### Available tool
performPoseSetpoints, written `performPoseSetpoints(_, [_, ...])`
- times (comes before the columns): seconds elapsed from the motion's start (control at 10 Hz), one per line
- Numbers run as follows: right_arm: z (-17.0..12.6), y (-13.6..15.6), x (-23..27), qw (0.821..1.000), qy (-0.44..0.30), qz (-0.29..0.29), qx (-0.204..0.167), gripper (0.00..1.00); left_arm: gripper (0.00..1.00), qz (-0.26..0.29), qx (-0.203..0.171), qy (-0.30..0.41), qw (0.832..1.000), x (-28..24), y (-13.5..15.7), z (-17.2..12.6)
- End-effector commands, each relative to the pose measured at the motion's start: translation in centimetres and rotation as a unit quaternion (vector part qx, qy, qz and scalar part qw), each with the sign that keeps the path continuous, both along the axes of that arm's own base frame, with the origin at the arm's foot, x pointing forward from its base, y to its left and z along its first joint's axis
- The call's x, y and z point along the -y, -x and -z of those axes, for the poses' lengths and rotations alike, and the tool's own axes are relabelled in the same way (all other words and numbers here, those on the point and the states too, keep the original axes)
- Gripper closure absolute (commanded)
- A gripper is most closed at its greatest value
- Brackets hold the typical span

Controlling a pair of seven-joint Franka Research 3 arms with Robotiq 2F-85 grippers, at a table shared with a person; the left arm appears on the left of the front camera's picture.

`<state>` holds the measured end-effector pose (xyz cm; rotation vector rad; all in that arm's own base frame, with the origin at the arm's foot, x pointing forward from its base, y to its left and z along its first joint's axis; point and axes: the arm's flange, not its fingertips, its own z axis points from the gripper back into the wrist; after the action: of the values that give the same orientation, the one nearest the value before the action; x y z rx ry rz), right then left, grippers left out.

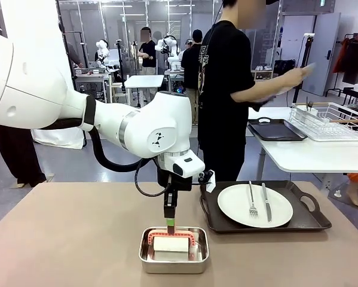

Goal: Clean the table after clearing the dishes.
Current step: Place the Lint Roller back on top of the Airtight Container.

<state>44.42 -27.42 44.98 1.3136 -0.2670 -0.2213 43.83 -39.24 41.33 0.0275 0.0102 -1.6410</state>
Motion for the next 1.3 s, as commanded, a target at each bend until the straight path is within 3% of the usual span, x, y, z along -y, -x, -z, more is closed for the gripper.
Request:
performPoseSetpoints(0.0, [-0.3, 0.2, -0.2, 1.0, 0.0, 0.0, 0.003, 0.0, 0.01, -0.011, 0.011, 0.001, 1.0, -0.3, 0.1, 0.0])
performPoseSetpoints(0.6, [-0.3, 0.2, -0.2, 1.0, 0.0, 0.0, 0.003, 0.0, 0.0, -0.01, 0.005, 0.019, 1.0, -1.6, 0.6, -4.2])
performPoseSetpoints(0.8, [-0.3, 0.2, -0.2, 1.0, 0.0, 0.0, 0.003, 0.0, 0.0, -0.008, -0.006, 0.02, 1.0, -1.6, 0.7, -4.3])
performPoseSetpoints(1.2, [-0.3, 0.2, -0.2, 1.0, 0.0, 0.0, 0.003, 0.0, 0.0, -0.014, 0.011, 0.019, 1.0, -1.1, 0.4, -4.2])
